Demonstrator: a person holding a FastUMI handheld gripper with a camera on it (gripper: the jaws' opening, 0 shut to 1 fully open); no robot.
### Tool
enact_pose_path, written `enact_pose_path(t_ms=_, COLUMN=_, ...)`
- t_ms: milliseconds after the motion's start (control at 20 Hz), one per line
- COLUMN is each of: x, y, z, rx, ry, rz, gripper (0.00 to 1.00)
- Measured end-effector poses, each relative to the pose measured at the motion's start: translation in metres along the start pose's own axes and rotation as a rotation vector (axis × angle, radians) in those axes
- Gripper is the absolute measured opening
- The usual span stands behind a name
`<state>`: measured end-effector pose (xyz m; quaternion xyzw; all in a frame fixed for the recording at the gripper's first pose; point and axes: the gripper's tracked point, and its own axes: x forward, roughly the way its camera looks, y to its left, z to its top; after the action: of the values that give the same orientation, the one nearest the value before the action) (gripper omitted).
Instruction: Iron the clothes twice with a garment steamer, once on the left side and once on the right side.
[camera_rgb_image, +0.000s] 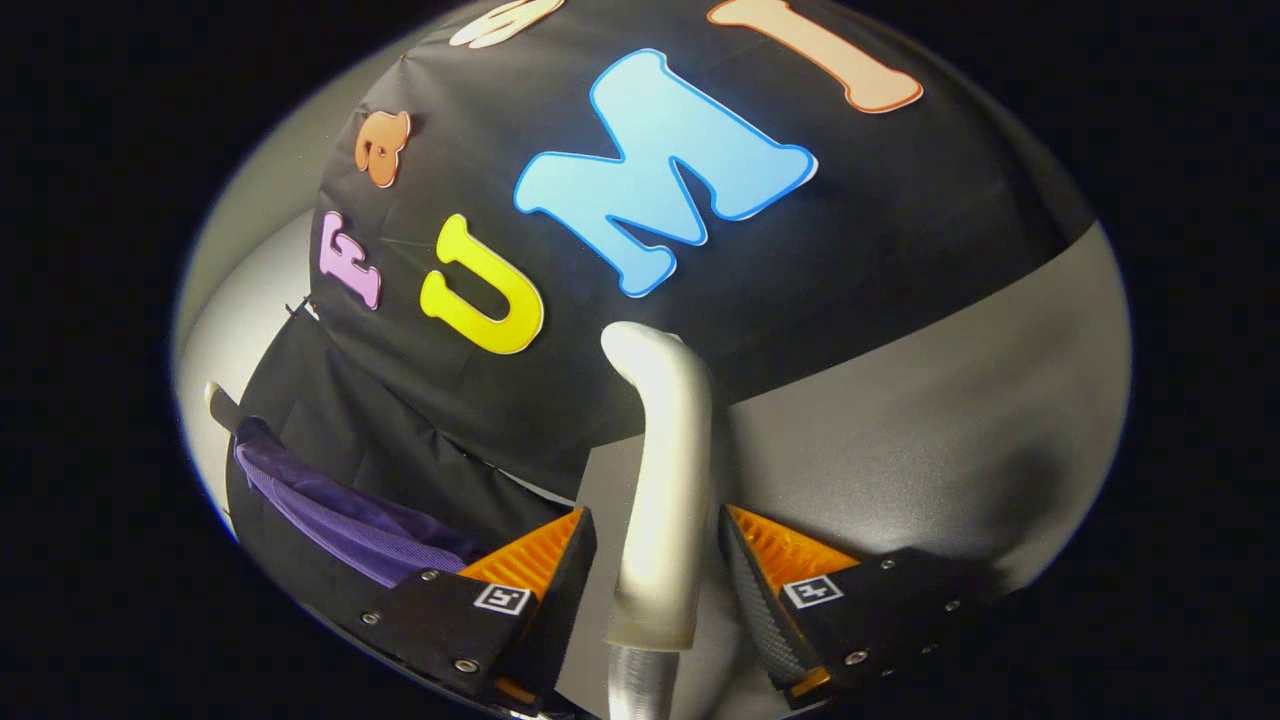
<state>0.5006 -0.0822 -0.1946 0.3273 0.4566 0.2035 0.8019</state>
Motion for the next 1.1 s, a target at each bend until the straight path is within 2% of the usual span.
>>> enact_pose_path(t_ms=100, x=-0.001, y=-0.001, z=0.0, rx=0.025, ry=0.004, rz=0.012, gripper=0.68)
enact_pose_path(t_ms=200, x=0.003, y=-0.001, z=0.0, rx=0.058, ry=0.003, rz=0.013, gripper=0.45)
enact_pose_path(t_ms=350, x=-0.004, y=-0.002, z=0.002, rx=0.126, ry=-0.017, rz=0.029, gripper=0.4)
enact_pose_path(t_ms=450, x=-0.015, y=-0.002, z=0.01, rx=0.1, ry=-0.092, rz=-0.005, gripper=0.33)
enact_pose_path(t_ms=600, x=-0.044, y=0.009, z=0.016, rx=0.032, ry=-0.201, rz=-0.033, gripper=0.31)
enact_pose_path(t_ms=750, x=-0.066, y=0.026, z=-0.008, rx=-0.088, ry=-0.237, rz=-0.075, gripper=0.31)
enact_pose_path(t_ms=1100, x=-0.119, y=0.087, z=-0.061, rx=-0.208, ry=-0.345, rz=-0.088, gripper=0.31)
